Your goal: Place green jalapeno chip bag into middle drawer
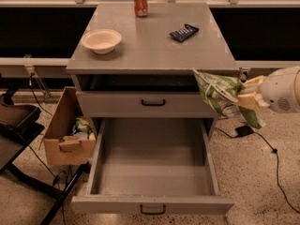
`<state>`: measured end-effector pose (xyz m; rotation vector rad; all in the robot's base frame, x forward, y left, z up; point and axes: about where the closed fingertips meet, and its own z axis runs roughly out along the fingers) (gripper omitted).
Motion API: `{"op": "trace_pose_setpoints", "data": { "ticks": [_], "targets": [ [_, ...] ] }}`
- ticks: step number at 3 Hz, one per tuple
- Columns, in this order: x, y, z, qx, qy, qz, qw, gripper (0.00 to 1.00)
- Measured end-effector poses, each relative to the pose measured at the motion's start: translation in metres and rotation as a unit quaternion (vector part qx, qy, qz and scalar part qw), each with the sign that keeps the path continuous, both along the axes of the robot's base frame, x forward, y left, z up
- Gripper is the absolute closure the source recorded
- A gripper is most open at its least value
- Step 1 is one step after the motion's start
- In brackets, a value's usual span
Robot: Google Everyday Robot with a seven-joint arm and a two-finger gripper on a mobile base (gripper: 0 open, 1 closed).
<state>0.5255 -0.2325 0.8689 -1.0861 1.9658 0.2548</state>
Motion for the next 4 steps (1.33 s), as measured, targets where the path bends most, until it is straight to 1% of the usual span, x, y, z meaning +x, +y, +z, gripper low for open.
{"op": "trace_pose_setpoints", "data": {
  "ticks": [1,2,3,4],
  "targets": [
    [0.002,0.006,-0.013,0.003,0.008,0.003,1.0000,1.00],
    [0.008,0.020,-0.057,0.014,0.035,0.008,0.9992,1.00],
    [0.012,0.038,-0.119,0.030,0.066,0.000,0.9973,1.00],
    [0.016,0.054,-0.183,0.057,0.097,-0.001,0.9936,1.00]
  ]
}}
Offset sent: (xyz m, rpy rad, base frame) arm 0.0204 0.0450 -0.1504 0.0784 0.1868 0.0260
